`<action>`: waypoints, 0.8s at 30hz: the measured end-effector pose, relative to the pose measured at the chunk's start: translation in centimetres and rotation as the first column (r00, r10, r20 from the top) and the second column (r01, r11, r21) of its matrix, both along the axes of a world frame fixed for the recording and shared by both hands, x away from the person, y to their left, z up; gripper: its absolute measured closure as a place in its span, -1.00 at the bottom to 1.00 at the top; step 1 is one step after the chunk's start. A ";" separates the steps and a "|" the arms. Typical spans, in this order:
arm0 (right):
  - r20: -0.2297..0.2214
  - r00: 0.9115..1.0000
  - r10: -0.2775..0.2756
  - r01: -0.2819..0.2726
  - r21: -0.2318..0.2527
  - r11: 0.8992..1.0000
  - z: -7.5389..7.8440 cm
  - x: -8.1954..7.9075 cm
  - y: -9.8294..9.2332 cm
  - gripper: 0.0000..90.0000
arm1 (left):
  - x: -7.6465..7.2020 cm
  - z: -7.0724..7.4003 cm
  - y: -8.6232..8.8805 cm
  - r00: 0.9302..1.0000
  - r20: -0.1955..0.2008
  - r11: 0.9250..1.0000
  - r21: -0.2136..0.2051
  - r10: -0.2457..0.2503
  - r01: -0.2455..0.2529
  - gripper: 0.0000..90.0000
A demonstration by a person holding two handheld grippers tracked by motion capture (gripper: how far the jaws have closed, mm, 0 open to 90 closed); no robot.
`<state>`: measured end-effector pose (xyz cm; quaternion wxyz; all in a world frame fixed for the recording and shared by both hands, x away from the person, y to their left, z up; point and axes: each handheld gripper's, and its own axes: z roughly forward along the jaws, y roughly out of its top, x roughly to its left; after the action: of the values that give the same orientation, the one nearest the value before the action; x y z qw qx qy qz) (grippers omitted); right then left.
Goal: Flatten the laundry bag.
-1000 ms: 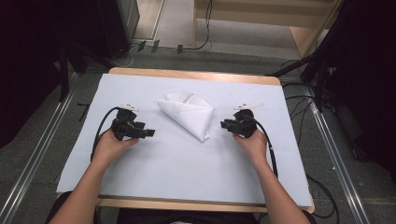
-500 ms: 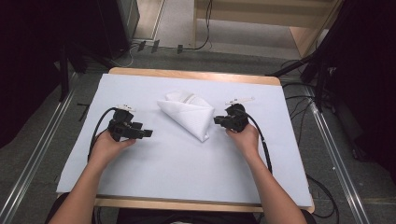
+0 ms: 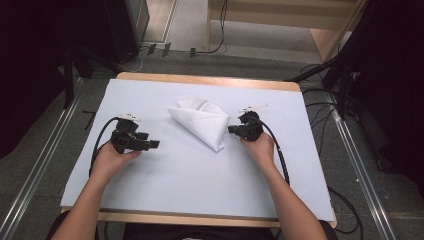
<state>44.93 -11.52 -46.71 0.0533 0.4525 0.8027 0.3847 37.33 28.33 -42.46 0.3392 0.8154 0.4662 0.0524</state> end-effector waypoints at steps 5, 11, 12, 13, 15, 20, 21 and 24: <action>0.007 1.000 0.006 -0.006 0.006 1.000 -0.2 0.2 0.6 0.99 | -0.4 0.0 0.5 1.000 -0.004 1.000 0.003 0.013 -0.013 -0.20; 0.012 0.999 0.032 -0.033 0.003 0.999 0.1 0.4 1.4 0.99 | -0.7 0.0 1.1 0.999 -0.004 0.999 0.002 0.032 -0.032 -0.20; 0.018 0.999 0.036 -0.036 0.000 0.999 0.2 0.3 1.5 0.99 | -0.7 0.0 1.2 0.999 0.000 0.999 0.002 0.039 -0.039 -0.20; 0.018 0.999 0.037 -0.037 0.000 0.999 0.3 0.3 1.6 0.99 | -0.7 0.0 1.3 0.999 -0.003 0.999 0.002 0.039 -0.039 -0.20; 0.024 0.999 0.044 -0.044 0.007 0.999 0.6 0.1 1.8 0.99 | -0.7 0.1 1.4 0.999 -0.004 0.999 0.000 0.041 -0.041 -0.20; 0.047 0.997 0.067 -0.068 0.017 0.998 1.2 -0.4 2.3 0.99 | -0.7 0.1 1.5 0.999 -0.003 0.999 0.005 0.044 -0.044 -0.20; 0.054 0.996 0.072 -0.073 0.018 0.997 1.4 -0.6 2.4 0.99 | -0.7 0.1 1.5 0.999 -0.003 0.999 0.002 0.048 -0.048 -0.20; 0.063 0.995 0.081 -0.083 0.027 0.996 1.8 -1.0 2.8 0.99 | -0.6 0.1 1.7 0.999 -0.006 0.999 0.002 0.052 -0.052 -0.20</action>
<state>43.97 -8.75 -44.88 0.0554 0.4080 0.8128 0.4122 36.68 30.04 -42.33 0.3357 0.8035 0.4881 0.0592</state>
